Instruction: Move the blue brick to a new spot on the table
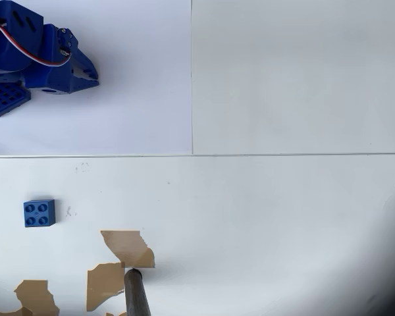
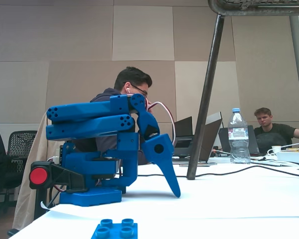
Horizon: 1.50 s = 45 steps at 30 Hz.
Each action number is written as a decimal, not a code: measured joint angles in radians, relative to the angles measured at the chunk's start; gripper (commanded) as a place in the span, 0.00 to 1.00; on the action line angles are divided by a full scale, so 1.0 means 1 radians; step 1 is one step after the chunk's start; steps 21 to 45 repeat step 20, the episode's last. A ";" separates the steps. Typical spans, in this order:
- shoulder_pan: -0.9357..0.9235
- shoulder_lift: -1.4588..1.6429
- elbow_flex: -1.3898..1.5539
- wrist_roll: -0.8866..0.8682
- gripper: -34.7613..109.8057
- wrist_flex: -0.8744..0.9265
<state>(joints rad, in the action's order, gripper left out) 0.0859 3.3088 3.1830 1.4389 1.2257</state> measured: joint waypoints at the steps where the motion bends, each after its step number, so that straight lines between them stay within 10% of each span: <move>1: 0.008 0.008 0.002 -0.006 0.24 0.000; 45: -0.014 0.026 0.002 0.118 0.25 -0.011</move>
